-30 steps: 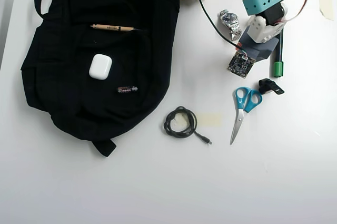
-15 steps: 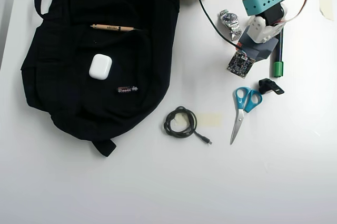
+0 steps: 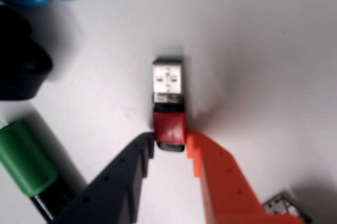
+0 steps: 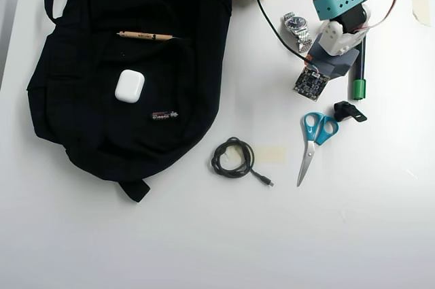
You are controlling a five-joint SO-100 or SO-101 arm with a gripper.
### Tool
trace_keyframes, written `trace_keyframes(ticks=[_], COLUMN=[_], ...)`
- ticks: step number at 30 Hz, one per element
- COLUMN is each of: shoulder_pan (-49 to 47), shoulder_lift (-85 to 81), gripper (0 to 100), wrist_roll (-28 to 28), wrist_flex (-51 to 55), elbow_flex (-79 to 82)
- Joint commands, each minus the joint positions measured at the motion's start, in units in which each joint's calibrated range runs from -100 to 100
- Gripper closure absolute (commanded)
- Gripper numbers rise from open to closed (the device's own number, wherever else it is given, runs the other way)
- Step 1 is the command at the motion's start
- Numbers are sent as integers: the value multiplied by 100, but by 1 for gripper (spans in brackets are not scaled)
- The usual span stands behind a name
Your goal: Put the usb stick into the black bag
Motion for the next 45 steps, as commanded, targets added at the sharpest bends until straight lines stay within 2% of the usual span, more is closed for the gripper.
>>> trace_keyframes(ticks=[1, 19, 33, 45], shoulder_pan=[37, 104, 463, 1742], shoulder_lift=[-73, -936, -2554, -3758], gripper=[97, 97, 97, 98], wrist_roll=[162, 173, 183, 1075], wrist_flex=[43, 1042, 2489, 3308], elbow_flex=[-163, -325, -343, -352])
